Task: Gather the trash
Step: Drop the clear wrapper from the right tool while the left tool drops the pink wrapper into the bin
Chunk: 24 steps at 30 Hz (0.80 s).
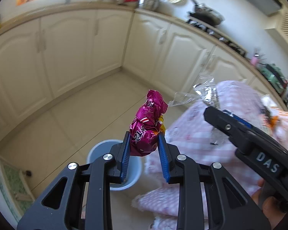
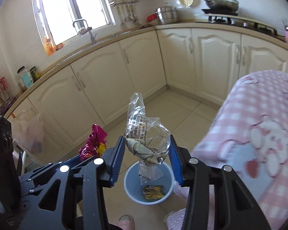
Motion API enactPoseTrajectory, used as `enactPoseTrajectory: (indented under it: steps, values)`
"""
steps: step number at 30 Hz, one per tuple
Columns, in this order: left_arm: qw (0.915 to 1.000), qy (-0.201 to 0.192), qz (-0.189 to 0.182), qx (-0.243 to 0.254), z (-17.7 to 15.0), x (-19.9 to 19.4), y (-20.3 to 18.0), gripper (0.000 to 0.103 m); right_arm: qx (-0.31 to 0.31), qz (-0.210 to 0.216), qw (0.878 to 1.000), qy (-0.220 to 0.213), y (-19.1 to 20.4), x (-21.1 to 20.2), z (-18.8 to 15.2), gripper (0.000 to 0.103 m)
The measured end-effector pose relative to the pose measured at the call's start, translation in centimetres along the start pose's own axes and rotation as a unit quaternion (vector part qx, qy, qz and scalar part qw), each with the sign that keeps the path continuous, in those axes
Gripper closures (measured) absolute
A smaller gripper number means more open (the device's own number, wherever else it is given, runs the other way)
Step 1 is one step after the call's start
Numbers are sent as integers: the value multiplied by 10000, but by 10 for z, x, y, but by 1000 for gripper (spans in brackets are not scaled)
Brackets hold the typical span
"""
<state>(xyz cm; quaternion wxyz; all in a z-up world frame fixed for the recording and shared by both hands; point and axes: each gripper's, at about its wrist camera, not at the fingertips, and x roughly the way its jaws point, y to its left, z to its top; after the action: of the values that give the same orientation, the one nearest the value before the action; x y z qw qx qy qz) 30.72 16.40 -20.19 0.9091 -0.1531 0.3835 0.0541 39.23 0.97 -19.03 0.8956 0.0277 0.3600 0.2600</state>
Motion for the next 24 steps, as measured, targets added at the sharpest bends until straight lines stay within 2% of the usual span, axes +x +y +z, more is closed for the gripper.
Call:
enactPoseTrajectory:
  steps: [3, 6, 8, 9, 24]
  values:
    - [9997, 62, 165, -141, 4, 15, 14, 77, -41, 29, 10000, 69, 6, 22, 2, 59]
    - [9994, -7, 251, -255, 9, 23, 21, 71, 5, 40, 10000, 66, 8, 36, 2, 59]
    - [9990, -31, 320, -316, 13, 29, 24, 52, 31, 32, 10000, 75, 9, 40, 2, 59]
    - [9990, -43, 330, -314, 12, 29, 25, 49, 61, 27, 9999, 94, 7, 43, 1, 59]
    - [9982, -79, 439, -413, 2, 24, 35, 43, 63, 10, 9996, 266, 9, 55, -8, 57]
